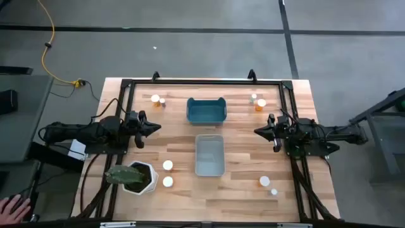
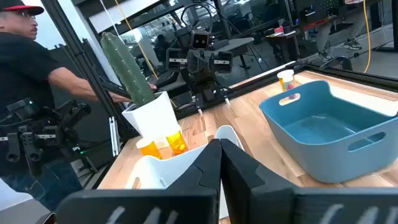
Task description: Pick and place medicine bottles into bin by pill shape (circle, oval)
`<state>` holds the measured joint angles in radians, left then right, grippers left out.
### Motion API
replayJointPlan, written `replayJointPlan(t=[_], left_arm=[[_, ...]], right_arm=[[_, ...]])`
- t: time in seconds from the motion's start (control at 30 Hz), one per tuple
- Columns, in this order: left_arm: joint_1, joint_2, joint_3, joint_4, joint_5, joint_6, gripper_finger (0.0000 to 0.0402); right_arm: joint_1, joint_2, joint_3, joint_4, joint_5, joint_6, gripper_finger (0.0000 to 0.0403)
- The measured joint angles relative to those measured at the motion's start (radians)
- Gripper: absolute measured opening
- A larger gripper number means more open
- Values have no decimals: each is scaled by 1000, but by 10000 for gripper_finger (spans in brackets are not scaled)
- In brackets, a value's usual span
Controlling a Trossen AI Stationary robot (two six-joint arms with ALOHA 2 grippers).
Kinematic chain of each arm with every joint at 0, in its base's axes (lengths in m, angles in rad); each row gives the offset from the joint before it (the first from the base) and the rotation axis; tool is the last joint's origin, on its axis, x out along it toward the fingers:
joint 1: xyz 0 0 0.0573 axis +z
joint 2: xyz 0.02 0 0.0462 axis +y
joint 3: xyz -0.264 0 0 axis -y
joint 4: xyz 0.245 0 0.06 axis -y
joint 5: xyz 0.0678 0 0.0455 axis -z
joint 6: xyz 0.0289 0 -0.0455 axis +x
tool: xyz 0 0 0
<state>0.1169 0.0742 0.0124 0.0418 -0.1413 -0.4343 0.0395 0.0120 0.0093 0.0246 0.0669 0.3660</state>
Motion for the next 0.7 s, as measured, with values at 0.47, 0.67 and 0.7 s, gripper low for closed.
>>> replayJointPlan(t=[0.47,0.67,0.7], left_arm=[[0,0,0,0,0,0,1],[0,0,0,0,0,0,1],[0,0,0,0,0,0,1]], right_arm=[[0,0,0,0,0,0,0],[0,0,0,0,0,0,0],[0,0,0,0,0,0,0]])
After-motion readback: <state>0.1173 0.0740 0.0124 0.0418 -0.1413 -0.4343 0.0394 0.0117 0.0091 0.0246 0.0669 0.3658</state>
